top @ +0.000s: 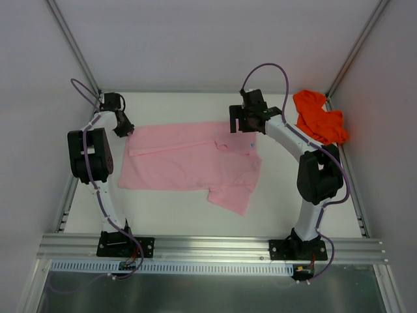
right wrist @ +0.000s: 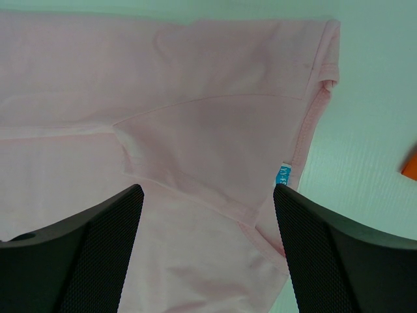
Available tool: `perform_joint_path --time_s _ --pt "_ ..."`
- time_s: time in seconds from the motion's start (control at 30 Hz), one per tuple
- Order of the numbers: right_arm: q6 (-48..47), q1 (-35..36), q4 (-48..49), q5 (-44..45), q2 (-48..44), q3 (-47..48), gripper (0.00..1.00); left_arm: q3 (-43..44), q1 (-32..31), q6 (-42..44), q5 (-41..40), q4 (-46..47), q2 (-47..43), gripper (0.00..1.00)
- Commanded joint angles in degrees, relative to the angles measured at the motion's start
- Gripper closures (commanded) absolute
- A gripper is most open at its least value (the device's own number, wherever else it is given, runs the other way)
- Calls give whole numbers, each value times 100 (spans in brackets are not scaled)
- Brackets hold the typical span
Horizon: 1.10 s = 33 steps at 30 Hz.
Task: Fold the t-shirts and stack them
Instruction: Fold the flattened tshirt in 1/3 of the way
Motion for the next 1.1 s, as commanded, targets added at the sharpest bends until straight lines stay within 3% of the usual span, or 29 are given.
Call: perform_joint_path --time_s 0.0,0.13,0.27,0.33,0.73,1.07 --pt "-70 -34 -13 87 65 268 16 170 -39 173 175 -159 88 75" --pt "-61 -34 -13 79 82 259 16 170 -39 270 289 -18 105 81" --pt "-61 -34 -31 96 91 268 16 258 -39 384 553 149 149 97" --pt "-79 -34 -49 114 82 268 16 284 -47 428 571 245 149 100" --pt "-132 -60 -119 149 152 417 16 548 -38 752 -167 544 70 100" --pt "-105 -60 -119 123 214 443 16 539 -39 1254 490 1098 -131 100"
